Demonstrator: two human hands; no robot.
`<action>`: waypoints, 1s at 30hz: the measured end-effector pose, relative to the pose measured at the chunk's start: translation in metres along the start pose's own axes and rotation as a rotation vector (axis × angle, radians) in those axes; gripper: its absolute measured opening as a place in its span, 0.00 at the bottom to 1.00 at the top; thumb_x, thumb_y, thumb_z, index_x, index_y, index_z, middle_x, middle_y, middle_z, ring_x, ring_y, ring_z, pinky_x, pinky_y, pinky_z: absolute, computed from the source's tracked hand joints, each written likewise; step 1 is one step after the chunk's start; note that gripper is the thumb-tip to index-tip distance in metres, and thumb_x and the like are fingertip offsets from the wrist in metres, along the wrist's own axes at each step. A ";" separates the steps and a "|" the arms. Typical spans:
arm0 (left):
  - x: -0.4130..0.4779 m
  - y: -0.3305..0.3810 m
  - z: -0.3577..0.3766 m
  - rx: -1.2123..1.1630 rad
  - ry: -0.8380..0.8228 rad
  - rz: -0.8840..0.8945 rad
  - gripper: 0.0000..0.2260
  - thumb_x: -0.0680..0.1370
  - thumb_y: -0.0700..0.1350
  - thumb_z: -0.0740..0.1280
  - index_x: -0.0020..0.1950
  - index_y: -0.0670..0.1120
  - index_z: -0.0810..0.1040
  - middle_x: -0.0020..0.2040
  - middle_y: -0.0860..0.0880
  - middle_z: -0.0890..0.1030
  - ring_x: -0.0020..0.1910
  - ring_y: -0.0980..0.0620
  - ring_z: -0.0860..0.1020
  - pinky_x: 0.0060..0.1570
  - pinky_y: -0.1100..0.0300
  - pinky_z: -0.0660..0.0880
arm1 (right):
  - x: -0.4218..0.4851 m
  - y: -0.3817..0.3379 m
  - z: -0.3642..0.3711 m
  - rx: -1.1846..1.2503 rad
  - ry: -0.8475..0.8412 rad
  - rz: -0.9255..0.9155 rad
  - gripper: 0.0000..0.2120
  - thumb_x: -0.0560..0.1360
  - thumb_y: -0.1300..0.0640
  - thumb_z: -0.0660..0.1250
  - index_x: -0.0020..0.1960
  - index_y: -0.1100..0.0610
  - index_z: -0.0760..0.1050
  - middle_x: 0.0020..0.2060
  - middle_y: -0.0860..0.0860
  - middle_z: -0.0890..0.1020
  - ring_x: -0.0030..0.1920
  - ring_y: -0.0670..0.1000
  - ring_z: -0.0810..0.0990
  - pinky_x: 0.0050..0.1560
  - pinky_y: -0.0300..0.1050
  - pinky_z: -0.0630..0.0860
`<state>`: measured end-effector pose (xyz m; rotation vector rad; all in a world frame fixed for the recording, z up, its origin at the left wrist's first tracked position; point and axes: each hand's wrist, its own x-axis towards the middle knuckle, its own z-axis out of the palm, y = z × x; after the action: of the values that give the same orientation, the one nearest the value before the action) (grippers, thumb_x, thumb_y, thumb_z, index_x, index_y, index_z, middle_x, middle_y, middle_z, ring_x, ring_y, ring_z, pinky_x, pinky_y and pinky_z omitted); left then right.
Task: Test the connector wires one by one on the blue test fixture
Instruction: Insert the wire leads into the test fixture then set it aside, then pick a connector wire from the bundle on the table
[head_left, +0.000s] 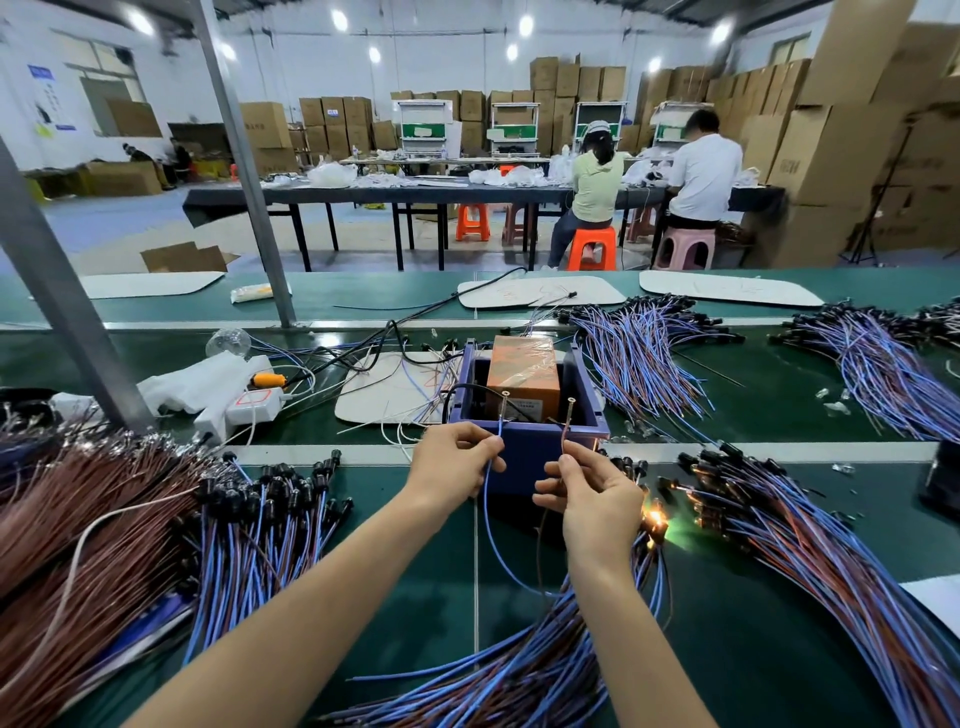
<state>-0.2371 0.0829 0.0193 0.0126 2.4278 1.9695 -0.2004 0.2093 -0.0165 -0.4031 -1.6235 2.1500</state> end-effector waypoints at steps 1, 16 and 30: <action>-0.002 0.000 -0.001 -0.004 -0.007 0.002 0.05 0.78 0.38 0.66 0.44 0.40 0.80 0.33 0.45 0.81 0.22 0.57 0.66 0.22 0.66 0.67 | -0.002 -0.001 0.000 -0.003 -0.014 0.006 0.08 0.78 0.65 0.64 0.50 0.56 0.80 0.35 0.54 0.82 0.29 0.49 0.81 0.29 0.39 0.78; -0.091 -0.018 -0.074 -0.427 -0.104 0.003 0.08 0.67 0.41 0.68 0.41 0.41 0.85 0.35 0.42 0.82 0.29 0.53 0.78 0.31 0.64 0.77 | -0.038 0.002 -0.058 -0.892 -0.934 -0.186 0.11 0.71 0.48 0.74 0.52 0.38 0.81 0.42 0.41 0.76 0.47 0.38 0.74 0.51 0.27 0.68; -0.164 -0.060 -0.111 -0.351 -0.034 -0.157 0.10 0.73 0.28 0.61 0.39 0.31 0.82 0.42 0.30 0.81 0.36 0.36 0.83 0.31 0.55 0.80 | -0.019 0.003 -0.110 -1.153 -0.727 -0.312 0.07 0.76 0.47 0.67 0.50 0.45 0.82 0.41 0.36 0.78 0.44 0.35 0.76 0.43 0.27 0.70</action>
<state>-0.0751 -0.0408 -0.0154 -0.1426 1.9628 2.2644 -0.1333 0.2913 -0.0504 0.3815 -2.9764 0.9449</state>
